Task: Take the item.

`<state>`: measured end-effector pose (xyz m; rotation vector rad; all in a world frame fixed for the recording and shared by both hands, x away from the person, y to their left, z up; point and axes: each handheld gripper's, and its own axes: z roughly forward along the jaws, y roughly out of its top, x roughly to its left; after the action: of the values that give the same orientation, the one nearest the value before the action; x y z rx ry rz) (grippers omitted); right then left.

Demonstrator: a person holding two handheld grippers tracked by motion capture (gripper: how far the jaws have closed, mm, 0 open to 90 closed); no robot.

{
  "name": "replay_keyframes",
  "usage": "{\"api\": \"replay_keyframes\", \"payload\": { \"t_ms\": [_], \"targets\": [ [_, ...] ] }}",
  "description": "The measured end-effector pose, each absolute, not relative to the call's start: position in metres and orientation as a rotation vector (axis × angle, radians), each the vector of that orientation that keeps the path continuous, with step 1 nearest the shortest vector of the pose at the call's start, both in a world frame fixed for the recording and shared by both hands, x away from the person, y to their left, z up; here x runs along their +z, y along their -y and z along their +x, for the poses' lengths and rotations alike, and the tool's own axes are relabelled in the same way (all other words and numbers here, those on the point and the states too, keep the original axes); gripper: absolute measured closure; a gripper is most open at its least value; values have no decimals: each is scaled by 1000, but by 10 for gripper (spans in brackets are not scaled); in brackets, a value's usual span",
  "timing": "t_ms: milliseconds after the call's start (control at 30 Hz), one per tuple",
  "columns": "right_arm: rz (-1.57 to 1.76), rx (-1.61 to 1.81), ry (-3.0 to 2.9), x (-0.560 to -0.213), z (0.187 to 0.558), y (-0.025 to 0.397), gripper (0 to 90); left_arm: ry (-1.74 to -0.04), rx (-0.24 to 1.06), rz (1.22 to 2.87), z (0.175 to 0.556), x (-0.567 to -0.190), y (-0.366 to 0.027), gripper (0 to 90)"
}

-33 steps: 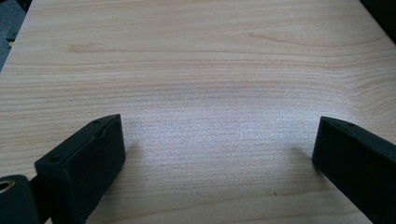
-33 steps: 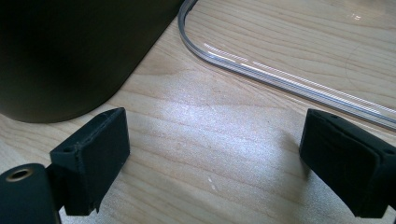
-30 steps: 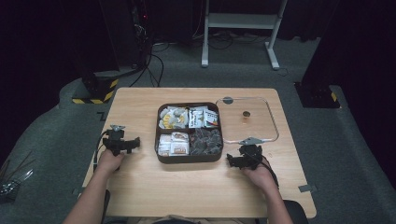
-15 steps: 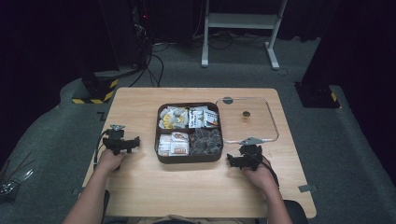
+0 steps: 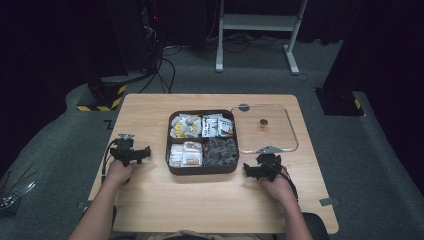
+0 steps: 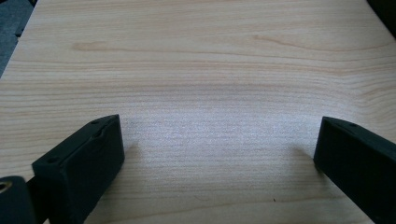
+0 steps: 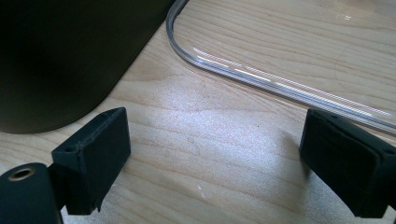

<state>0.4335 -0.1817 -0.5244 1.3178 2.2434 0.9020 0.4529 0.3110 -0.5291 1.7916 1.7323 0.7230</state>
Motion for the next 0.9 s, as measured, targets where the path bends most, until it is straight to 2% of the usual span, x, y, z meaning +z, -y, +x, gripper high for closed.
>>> {"api": "replay_keyframes", "payload": {
  "t_ms": [267,333,400,467,567,900],
  "targets": [
    [1334,894,-2227,-525,433,175,85,-1729,714,1791,454,-529,-311,8],
    [1334,894,-2226,-525,433,174,85,-1721,716,1792,454,-528,-311,39],
    [1336,896,-2227,-525,433,174,85,-1721,717,1789,453,-526,-312,133],
    [1335,895,-2228,-525,433,174,85,-1737,699,1832,456,-521,-312,163],
    [1336,897,-2228,-525,433,174,85,-1718,660,1863,458,-518,-311,190],
    [1336,896,-2229,-525,433,174,85,-1675,546,1887,461,-502,-310,194]
  ]
}}
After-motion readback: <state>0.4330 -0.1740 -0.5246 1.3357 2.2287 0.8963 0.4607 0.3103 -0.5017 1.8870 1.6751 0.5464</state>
